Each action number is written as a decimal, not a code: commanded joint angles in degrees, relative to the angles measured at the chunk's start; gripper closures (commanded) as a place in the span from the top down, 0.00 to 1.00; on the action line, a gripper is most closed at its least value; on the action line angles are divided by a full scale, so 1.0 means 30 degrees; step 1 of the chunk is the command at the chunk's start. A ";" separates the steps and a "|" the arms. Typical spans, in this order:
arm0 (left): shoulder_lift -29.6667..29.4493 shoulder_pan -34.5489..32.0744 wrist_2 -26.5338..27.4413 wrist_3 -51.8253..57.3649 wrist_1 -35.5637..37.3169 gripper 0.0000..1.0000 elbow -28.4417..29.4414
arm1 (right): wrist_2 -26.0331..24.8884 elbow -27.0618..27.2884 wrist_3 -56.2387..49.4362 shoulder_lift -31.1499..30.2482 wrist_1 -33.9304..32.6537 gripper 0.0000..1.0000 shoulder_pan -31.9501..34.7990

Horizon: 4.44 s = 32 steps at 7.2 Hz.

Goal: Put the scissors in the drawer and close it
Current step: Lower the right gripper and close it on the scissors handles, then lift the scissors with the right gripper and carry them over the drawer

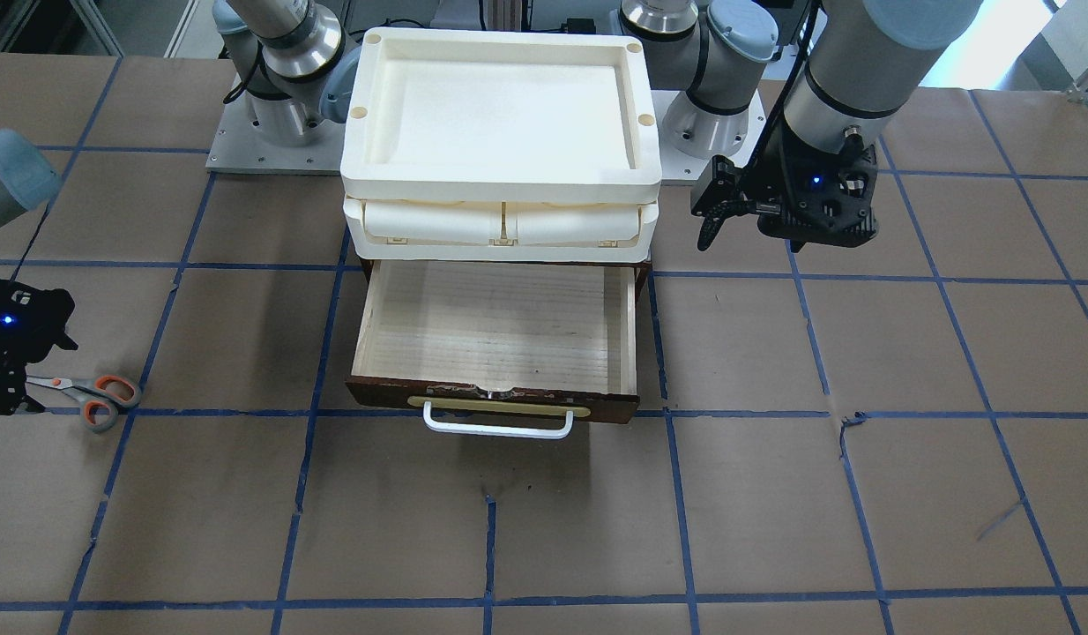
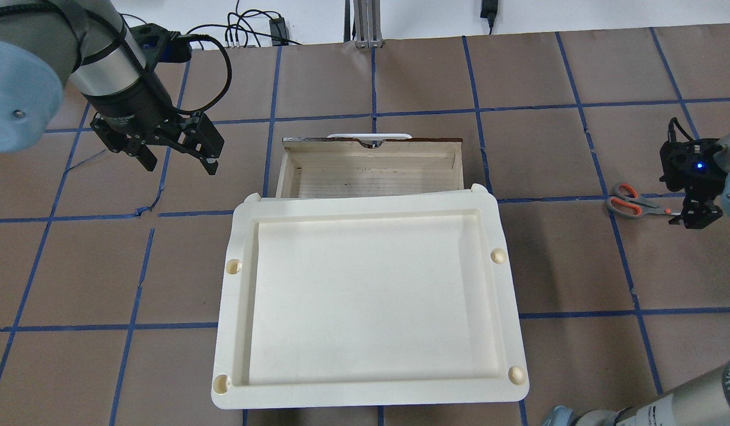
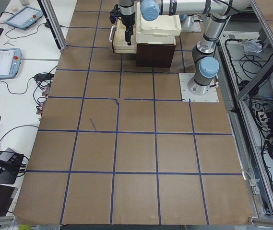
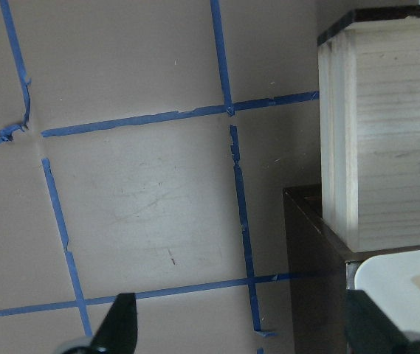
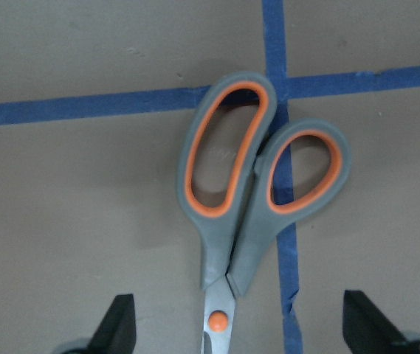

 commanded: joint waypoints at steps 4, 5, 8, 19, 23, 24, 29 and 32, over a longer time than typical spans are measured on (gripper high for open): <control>0.0088 -0.0025 0.0121 0.0052 -0.0138 1.00 -0.0186 | 0.0346 0.0059 0.0056 0.0978 -0.0795 1.00 -0.0002; 0.0088 -0.0026 0.0093 0.0081 -0.0110 1.00 -0.0187 | 0.0346 0.0088 0.0085 0.1008 -0.0766 1.00 -0.0002; 0.0088 0.0003 0.0151 0.0110 -0.0139 1.00 -0.0187 | 0.0317 0.0030 0.0144 0.0979 -0.0679 0.40 0.0027; 0.0088 0.0032 0.0093 0.0228 -0.0110 1.00 -0.0187 | -0.0029 -0.6021 1.3915 -0.4089 0.7044 0.00 0.9234; 0.0059 0.0120 0.0092 0.0462 -0.0139 1.00 -0.0216 | 0.0200 -0.8759 1.9625 -0.3389 1.0775 0.02 1.4723; 0.0088 0.0150 0.0092 0.0549 -0.0081 1.00 -0.0187 | 0.0229 -0.8759 2.0352 -0.2923 1.1067 0.02 1.5982; 0.0088 0.0150 0.0092 0.0579 -0.0110 1.00 -0.0187 | 0.0112 -1.0633 1.8197 -0.0108 1.0924 0.02 1.8454; 0.0088 0.0063 0.0092 0.0463 -0.0109 1.00 -0.0187 | 0.0025 -1.0663 1.7866 0.0158 1.0953 0.02 1.8833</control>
